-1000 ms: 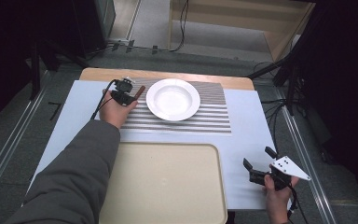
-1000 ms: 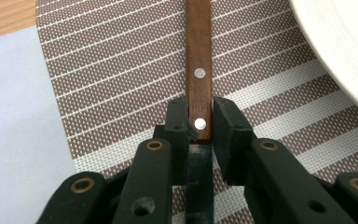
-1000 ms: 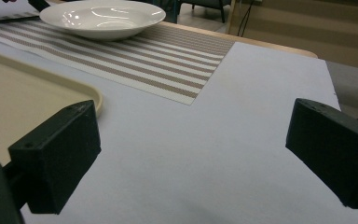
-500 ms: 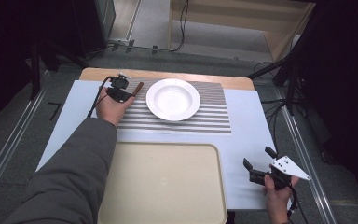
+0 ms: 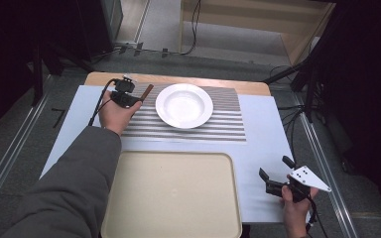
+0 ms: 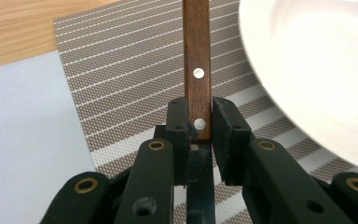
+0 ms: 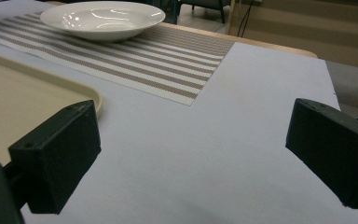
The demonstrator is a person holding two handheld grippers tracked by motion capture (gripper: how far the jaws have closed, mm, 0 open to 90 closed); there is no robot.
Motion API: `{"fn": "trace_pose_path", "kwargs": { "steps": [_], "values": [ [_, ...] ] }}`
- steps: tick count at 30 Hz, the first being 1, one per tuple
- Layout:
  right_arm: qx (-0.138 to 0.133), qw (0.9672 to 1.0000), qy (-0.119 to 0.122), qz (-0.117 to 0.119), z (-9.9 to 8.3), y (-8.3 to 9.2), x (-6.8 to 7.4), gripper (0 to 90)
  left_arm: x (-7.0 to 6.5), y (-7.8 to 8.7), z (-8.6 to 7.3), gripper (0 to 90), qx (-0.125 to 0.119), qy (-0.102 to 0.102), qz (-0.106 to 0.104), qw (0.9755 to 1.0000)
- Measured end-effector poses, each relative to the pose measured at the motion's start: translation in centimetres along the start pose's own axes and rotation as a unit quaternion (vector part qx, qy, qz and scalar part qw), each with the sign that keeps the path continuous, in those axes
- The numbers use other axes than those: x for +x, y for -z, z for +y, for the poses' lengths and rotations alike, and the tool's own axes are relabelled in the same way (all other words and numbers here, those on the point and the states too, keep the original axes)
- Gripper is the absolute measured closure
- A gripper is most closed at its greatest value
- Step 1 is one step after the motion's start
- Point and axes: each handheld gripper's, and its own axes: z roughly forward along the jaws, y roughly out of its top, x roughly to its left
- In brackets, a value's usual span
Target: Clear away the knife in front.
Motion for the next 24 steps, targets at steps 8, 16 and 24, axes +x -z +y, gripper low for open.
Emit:
{"fn": "trace_pose_path", "kwargs": {
  "steps": [8,16,24],
  "values": [
    [0.0,1.0,0.001,0.0,0.0,0.0,0.0,1.7,-0.6,1.2,-1.2,76.6,-0.003,-0.003,-0.012,0.9999],
    [0.0,1.0,0.001,0.0,0.0,0.0,0.0,1.7,-1.1,2.8,-2.5,76.6,-0.016,-0.003,-0.02,0.9997],
    [0.002,1.0,0.002,-0.001,0.0,0.0,0.1,1.7,-1.8,4.6,-4.1,76.6,-0.028,-0.007,-0.034,0.999]
  ]
}}
